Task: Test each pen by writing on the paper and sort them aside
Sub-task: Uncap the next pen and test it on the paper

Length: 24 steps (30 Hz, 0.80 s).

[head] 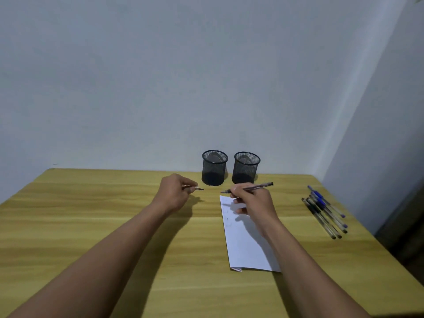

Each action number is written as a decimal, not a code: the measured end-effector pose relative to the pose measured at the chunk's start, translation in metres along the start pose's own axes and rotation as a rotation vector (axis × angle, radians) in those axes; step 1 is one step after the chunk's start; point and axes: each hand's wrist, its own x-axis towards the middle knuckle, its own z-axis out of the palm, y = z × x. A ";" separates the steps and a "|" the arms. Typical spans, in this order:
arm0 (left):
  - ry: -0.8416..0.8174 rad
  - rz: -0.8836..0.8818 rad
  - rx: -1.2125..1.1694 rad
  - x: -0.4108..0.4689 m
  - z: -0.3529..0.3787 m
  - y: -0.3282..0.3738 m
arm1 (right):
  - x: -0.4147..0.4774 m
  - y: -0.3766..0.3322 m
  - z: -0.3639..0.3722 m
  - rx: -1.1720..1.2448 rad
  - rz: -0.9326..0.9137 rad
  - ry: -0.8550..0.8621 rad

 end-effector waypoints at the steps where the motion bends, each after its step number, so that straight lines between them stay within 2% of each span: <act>1: 0.006 -0.013 0.029 0.003 0.011 0.000 | -0.002 0.007 0.003 -0.001 0.019 -0.006; 5: 0.031 -0.060 0.108 0.012 0.040 -0.010 | -0.007 0.037 0.009 0.092 0.088 -0.032; 15: 0.018 -0.076 0.161 0.019 0.067 -0.014 | -0.008 0.056 0.002 0.118 0.023 -0.080; 19: 0.073 0.049 0.252 -0.007 0.059 -0.009 | -0.007 0.057 0.004 0.155 0.052 -0.075; 21: 0.027 0.129 0.292 -0.030 0.054 -0.006 | -0.007 0.055 0.006 0.160 0.070 -0.068; 24: -0.102 0.157 0.277 -0.068 0.045 0.001 | -0.009 0.050 0.007 0.164 0.075 -0.049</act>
